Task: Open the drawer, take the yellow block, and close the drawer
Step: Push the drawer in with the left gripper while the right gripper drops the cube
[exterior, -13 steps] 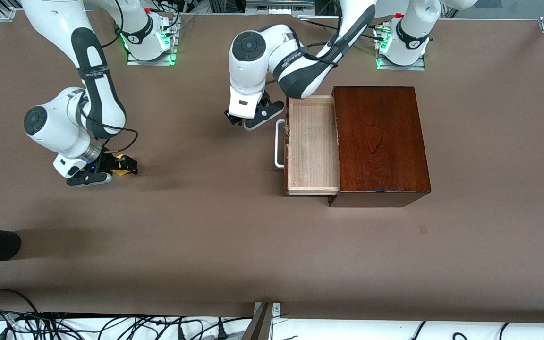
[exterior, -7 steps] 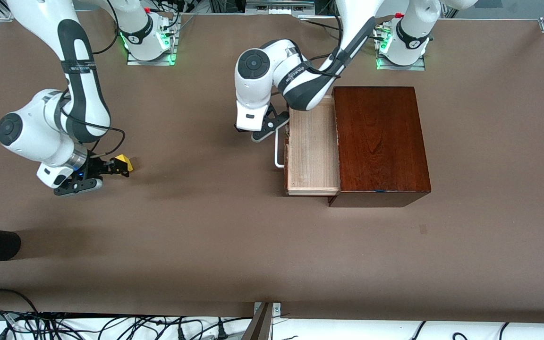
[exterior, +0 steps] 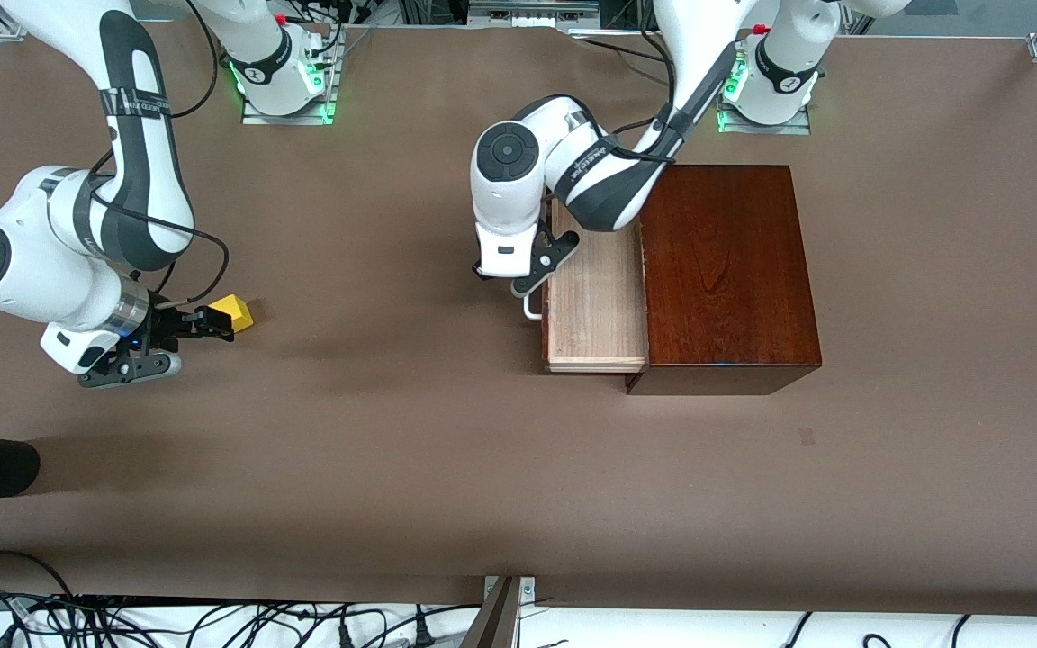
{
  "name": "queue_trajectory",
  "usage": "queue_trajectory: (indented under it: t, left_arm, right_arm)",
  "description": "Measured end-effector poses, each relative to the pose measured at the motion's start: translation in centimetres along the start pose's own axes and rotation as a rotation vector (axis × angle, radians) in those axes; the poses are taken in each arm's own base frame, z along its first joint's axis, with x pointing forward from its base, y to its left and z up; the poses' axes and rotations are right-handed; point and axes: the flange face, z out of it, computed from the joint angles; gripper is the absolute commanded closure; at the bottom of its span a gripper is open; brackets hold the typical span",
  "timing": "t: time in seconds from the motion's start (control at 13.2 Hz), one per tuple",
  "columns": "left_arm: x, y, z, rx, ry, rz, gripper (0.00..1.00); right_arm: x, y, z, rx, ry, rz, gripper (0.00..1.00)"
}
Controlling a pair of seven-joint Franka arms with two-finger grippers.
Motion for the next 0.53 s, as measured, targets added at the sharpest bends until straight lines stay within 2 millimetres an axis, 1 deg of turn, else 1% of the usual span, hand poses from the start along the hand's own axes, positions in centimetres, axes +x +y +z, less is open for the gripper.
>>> queue_trajectory:
  t: [0.15, 0.23, 0.3, 0.46, 0.53]
  left_arm:
    - [0.9, 0.2, -0.3, 0.000, 0.007, -0.014, 1.00]
    - [1.3, 0.2, -0.1, 0.003, 0.010, -0.021, 1.00]
    - [1.7, 0.2, 0.1, 0.007, 0.013, -0.027, 1.00]
    - [1.7, 0.2, 0.4, 0.009, 0.011, -0.037, 1.00]
    - [1.7, 0.2, 0.6, 0.012, 0.010, -0.039, 1.00]
  right_arm:
    - [0.1, 0.1, -0.6, -0.011, 0.000, -0.001, 0.00]
    - [0.3, -0.2, -1.0, -0.021, 0.001, 0.003, 0.00]
    - [0.4, -0.8, -1.5, -0.031, 0.002, 0.013, 0.00]
    - [0.5, -2.5, -2.6, -0.033, 0.004, 0.030, 0.00]
    - [0.4, -3.1, -3.5, -0.033, 0.003, 0.040, 0.00]
